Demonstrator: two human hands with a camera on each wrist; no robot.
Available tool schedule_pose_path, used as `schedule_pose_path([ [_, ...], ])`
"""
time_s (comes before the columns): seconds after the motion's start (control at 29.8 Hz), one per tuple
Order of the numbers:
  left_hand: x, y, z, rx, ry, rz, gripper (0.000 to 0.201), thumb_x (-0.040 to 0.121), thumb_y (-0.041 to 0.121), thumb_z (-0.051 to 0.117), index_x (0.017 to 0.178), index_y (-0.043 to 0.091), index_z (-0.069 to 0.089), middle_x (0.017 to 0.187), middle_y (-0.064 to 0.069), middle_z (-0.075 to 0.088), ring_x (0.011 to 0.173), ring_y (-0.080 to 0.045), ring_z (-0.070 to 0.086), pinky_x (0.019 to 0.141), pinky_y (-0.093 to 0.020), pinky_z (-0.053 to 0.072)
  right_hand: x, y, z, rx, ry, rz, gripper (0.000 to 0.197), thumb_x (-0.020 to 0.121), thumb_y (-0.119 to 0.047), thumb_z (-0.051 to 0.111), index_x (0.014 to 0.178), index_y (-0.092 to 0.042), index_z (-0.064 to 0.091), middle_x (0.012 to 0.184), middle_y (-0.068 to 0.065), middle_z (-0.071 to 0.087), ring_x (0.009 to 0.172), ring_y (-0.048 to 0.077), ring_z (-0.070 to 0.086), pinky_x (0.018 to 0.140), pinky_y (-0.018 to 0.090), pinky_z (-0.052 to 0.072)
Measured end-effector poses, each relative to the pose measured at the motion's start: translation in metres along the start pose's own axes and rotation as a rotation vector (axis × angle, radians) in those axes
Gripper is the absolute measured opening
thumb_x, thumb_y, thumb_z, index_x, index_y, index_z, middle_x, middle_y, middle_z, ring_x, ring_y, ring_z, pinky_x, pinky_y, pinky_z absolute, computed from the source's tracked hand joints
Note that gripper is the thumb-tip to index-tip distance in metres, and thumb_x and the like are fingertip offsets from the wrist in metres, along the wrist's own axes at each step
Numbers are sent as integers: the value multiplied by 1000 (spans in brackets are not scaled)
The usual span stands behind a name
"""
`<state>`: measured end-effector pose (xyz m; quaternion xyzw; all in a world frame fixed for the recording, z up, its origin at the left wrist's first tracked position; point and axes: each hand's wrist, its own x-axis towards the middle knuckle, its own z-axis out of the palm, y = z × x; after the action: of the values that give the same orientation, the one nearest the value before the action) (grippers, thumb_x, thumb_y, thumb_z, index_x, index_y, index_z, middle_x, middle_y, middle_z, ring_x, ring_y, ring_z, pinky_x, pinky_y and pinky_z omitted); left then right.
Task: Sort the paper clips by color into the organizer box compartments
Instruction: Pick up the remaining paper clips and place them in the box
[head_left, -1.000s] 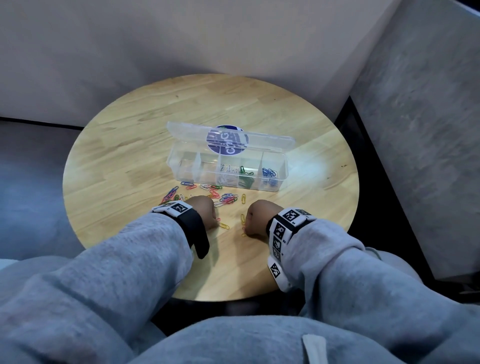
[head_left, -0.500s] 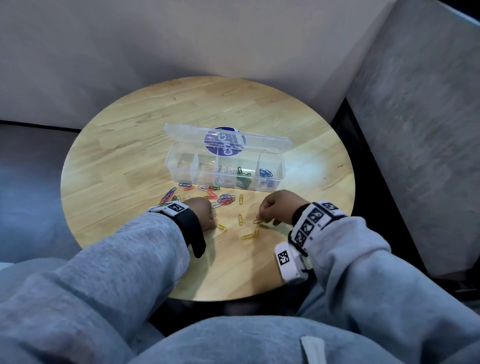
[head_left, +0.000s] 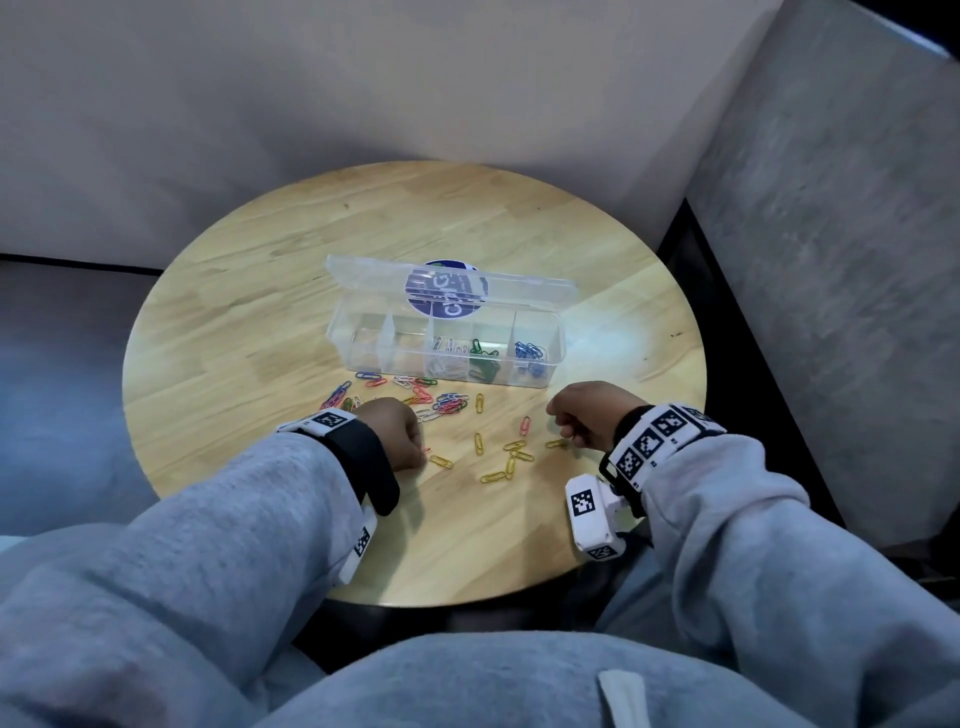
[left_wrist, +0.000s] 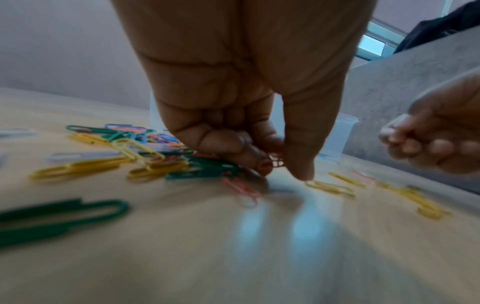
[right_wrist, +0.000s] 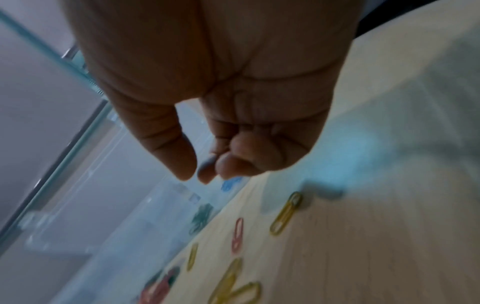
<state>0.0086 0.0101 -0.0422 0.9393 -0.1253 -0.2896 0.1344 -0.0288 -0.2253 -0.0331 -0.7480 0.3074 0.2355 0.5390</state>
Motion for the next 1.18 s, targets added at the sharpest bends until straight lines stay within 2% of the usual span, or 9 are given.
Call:
schedule_pose_path([
  [0.2,-2,-14,-13,-299,38,12,22,78,13,71,69,25,55,67,10,58,62,-7,53,58,-19,41,8,-6,18,-700,169,-58,32,84,-36,63,98,-7,64,87,6,58,82,22,53,72,27,42],
  [0.4,-2,-19,-27,-990,-6,-47,24,90,-11,45,82,8,58,59,-11,50,39,-11,55,39,-15,42,21,-7,34,-858,275,-14,36,77,-44,66,72,-10,57,63,2,52,57,16,49,61,26,43],
  [0.54,-1,-18,-34,-1128,24,-93,31,93,-7,35,71,7,52,62,-10,48,41,-12,55,36,-13,37,22,-16,36,-991,194,-4,35,90,-29,55,109,-1,65,78,5,62,67,17,49,64,20,47],
  [0.57,0,-18,-35,-1109,34,-120,30,93,-5,36,70,7,52,64,-9,47,42,-12,54,36,-12,35,24,-18,36,-994,158,1,33,92,-25,52,106,1,65,70,5,56,65,18,48,56,18,42],
  [0.64,1,-19,-34,-952,15,-113,22,89,0,46,70,10,52,65,-7,46,41,-12,48,40,-15,33,27,-16,39,-958,190,6,25,87,-24,56,74,-4,60,59,4,42,51,16,40,47,21,30],
  [0.74,-1,-21,-33,-405,-33,9,5,78,14,58,74,15,55,72,-4,52,62,-20,44,60,-24,37,31,-10,42,-939,242,-25,37,79,-26,63,56,-11,39,56,2,40,48,14,36,47,23,29],
  [0.91,-13,-16,-30,66,12,79,16,77,10,61,79,25,57,68,12,47,69,-13,46,53,-18,33,33,-8,46,-877,249,-45,21,77,-22,58,63,-10,48,62,2,49,53,15,44,51,23,36],
  [1.08,-9,-14,-23,296,-123,92,24,76,14,64,97,26,65,85,6,54,81,-16,49,53,-19,31,33,-9,51,-960,198,-40,27,83,-30,57,96,-8,64,84,6,64,74,19,60,63,24,39],
  [1.18,-6,-15,-18,327,-155,110,15,76,21,67,89,29,63,91,5,58,83,-16,51,53,-19,32,26,-11,48,-982,146,-54,35,84,-30,58,107,-4,65,101,8,67,78,20,55,68,25,41],
])
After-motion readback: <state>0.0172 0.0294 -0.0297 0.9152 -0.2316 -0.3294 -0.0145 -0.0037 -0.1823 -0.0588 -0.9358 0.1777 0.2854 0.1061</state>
